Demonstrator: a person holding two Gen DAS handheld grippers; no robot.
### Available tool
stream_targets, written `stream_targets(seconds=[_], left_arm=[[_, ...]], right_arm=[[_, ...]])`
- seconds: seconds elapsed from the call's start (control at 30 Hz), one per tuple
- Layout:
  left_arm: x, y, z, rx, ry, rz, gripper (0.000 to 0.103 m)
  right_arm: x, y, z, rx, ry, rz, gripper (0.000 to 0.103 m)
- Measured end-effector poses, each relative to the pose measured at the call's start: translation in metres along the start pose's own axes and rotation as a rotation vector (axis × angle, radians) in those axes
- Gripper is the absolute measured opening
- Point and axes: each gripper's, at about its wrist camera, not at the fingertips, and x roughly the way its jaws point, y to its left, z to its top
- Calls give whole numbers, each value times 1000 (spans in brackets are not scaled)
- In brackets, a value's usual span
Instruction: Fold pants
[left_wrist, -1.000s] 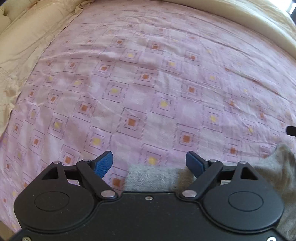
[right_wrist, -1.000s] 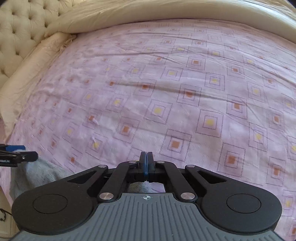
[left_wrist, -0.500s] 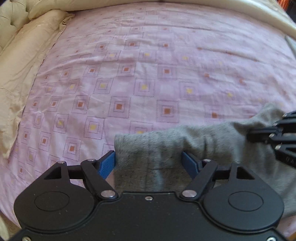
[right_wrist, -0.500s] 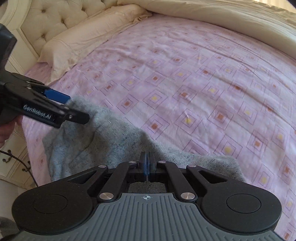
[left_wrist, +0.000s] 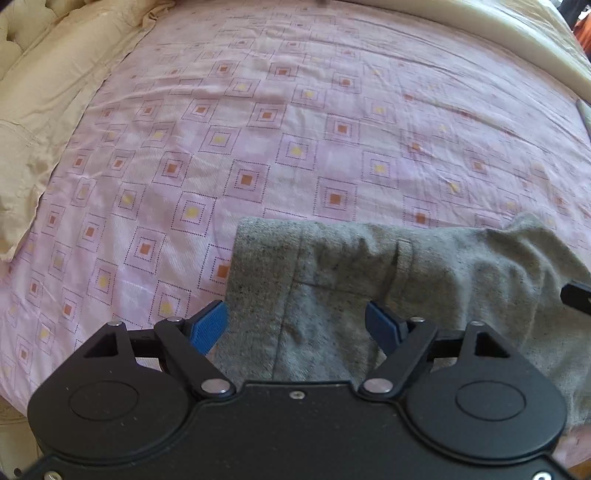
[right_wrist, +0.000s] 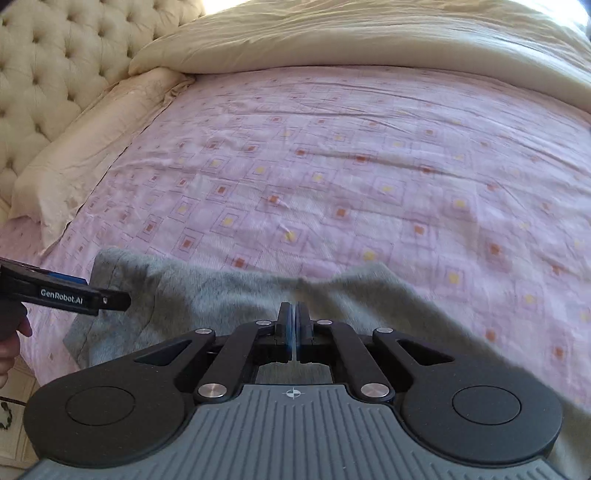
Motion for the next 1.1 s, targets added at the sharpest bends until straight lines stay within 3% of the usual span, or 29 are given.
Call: stream_targets(seconds=[0.1, 0.33, 0.57, 0.67, 0.8, 0.87, 1.1], left_arm=[[-10, -17, -11, 58, -2, -36, 82], [-15, -79, -39, 195, 29, -120, 82], [-28, -165, -56, 298, 31, -189, 82], [-34, -206, -64, 325, 21, -206, 82], [-38, -263, -75, 331, 29, -191, 82], [-39, -291, -84, 333, 43, -192, 82], [-45, -368, -119, 344, 56, -144, 82]], right_arm=[[-34, -21, -40, 109, -6, -63, 3], [-98, -95, -126, 381, -17, -327, 4], [-172, -180, -181, 611, -145, -540, 5], [-200, -219, -197, 622, -186, -601, 7], [-224, -272, -215, 608, -202, -662, 25], [-231, -300, -223, 598, -198, -675, 26], [-225, -385, -237, 507, -134, -617, 31]])
